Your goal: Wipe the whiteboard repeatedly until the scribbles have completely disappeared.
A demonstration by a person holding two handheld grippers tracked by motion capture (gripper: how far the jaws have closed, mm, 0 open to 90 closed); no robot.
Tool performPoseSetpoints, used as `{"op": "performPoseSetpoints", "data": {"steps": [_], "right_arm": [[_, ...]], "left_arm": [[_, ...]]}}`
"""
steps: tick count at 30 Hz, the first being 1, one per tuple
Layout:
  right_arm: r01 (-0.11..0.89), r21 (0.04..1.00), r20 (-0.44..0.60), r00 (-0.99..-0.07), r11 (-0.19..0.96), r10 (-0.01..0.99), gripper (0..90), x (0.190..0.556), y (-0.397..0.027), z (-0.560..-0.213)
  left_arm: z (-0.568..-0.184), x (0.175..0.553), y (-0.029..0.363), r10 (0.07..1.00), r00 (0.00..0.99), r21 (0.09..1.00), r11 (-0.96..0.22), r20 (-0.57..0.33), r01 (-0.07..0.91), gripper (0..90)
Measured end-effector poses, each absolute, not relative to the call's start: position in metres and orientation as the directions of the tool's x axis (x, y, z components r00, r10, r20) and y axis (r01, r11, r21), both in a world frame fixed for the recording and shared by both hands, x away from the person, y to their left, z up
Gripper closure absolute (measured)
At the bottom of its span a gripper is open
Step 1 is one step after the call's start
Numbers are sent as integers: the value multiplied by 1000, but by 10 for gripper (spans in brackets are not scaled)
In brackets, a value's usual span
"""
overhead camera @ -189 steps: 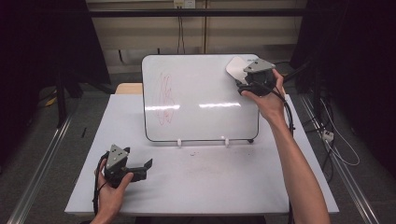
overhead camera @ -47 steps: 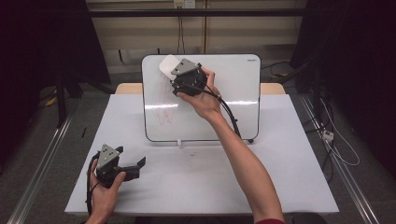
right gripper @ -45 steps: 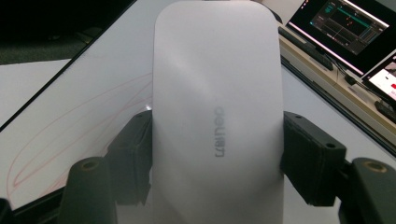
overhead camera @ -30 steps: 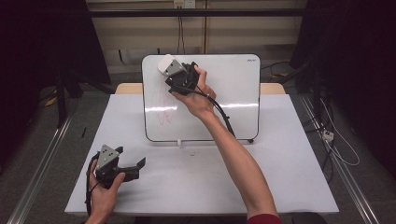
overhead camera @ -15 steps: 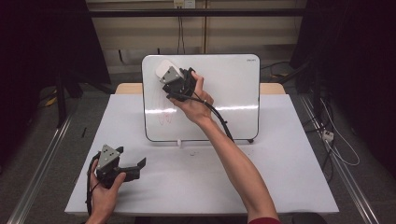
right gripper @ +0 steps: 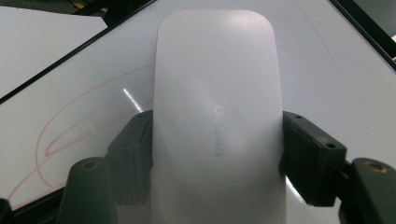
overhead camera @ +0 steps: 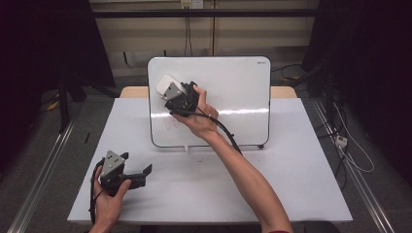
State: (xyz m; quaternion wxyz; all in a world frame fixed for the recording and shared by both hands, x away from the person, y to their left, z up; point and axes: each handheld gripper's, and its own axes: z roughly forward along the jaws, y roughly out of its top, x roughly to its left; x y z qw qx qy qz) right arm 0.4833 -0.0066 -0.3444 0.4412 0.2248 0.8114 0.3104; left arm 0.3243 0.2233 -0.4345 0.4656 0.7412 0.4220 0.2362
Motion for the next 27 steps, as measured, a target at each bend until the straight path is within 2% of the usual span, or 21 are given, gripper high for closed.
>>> {"op": "performPoseSetpoints", "data": {"steps": [13, 20, 27], "right_arm": [[127, 745, -544, -455, 655, 706, 318, 507, -25, -316], [123, 751, -551, -424, 649, 719, 318, 507, -24, -316], [96, 699, -591, -481, 709, 647, 318, 494, -16, -333]], "left_arm": [[-433, 322, 229, 851, 524, 895, -197, -47, 401, 55], [-434, 323, 228, 852, 522, 893, -195, -51, 406, 55], [-434, 323, 226, 851, 523, 892, -202, -45, 405, 55]]}}
